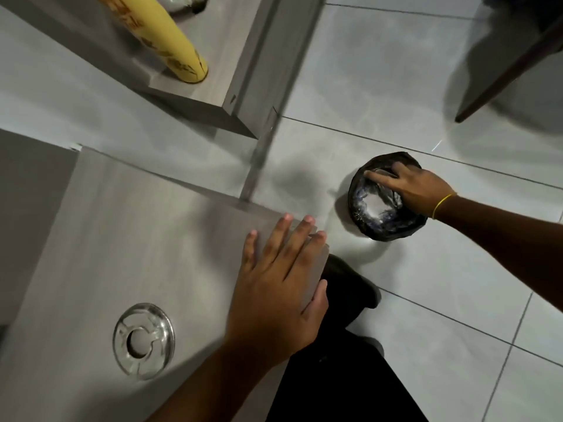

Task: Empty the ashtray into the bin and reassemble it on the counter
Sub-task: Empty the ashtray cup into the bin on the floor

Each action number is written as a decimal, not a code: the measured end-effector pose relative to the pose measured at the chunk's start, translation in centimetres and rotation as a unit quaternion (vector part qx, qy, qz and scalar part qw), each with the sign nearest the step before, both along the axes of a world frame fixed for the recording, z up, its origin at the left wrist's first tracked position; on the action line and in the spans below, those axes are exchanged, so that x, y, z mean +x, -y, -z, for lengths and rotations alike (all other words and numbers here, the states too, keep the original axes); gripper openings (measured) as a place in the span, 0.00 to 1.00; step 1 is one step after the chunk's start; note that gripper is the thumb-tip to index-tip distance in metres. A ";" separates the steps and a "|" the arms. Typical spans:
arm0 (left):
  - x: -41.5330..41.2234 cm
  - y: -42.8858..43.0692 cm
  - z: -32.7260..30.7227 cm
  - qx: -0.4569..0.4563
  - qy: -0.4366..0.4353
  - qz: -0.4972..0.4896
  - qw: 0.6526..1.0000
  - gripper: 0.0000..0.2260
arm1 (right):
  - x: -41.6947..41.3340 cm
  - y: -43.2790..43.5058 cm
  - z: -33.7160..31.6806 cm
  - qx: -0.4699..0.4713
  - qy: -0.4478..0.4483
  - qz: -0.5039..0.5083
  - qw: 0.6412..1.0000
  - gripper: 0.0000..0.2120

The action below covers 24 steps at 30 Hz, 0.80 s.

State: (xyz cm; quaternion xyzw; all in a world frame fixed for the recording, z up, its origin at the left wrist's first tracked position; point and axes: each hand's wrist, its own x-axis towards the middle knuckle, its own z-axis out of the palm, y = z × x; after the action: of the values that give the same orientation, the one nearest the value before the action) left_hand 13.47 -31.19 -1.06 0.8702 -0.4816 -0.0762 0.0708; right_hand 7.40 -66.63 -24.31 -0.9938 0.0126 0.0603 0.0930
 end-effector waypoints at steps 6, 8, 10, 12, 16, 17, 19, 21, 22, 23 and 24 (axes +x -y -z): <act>-0.1 0.2 0.0 0.001 0.003 -0.006 1.000 0.33 | -0.1 -0.6 3.4 -0.018 -0.064 0.007 0.998 0.45; -0.1 0.3 0.1 -0.002 -0.006 -0.013 1.000 0.33 | 0.3 -0.7 4.5 -0.022 -0.094 0.014 0.995 0.40; -0.1 0.2 0.1 -0.018 -0.010 -0.012 1.000 0.32 | 0.5 -0.6 5.5 -0.037 -0.123 0.020 0.992 0.38; -0.1 0.1 0.2 -0.028 -0.013 -0.008 0.999 0.31 | 0.8 -0.6 6.5 -0.041 -0.132 0.022 0.990 0.43; -0.2 0.0 0.3 -0.023 -0.009 0.000 1.000 0.30 | 1.5 -0.3 7.9 -0.042 -0.131 0.028 0.990 0.48; -0.2 0.0 0.3 -0.023 -0.007 0.001 1.000 0.30 | 1.8 -0.1 8.0 -0.050 -0.148 0.028 0.987 0.44; -0.2 0.0 0.3 -0.023 -0.005 0.000 1.000 0.30 | 2.2 0.2 8.1 -0.065 -0.178 0.027 0.982 0.36; -0.2 0.0 0.3 -0.026 -0.002 -0.001 1.000 0.30 | 2.1 0.0 8.1 -0.070 -0.185 0.018 0.980 0.40; -0.3 0.0 0.3 -0.029 0.000 -0.001 1.000 0.30 | 2.0 -0.1 8.3 -0.066 -0.185 0.014 0.980 0.44; -0.3 0.0 0.3 -0.032 0.001 0.000 0.999 0.30 | 1.9 -0.1 8.5 -0.060 -0.181 0.010 0.982 0.47; -0.2 0.0 0.3 -0.037 0.002 -0.002 0.999 0.30 | 2.0 -0.2 8.7 -0.060 -0.183 0.006 0.981 0.47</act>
State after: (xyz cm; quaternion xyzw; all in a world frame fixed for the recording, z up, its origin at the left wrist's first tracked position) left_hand 13.22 -31.15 -1.38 0.8681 -0.4826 -0.0563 0.1015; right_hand 9.44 -66.41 -33.04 -0.9695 0.0392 0.2401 0.0300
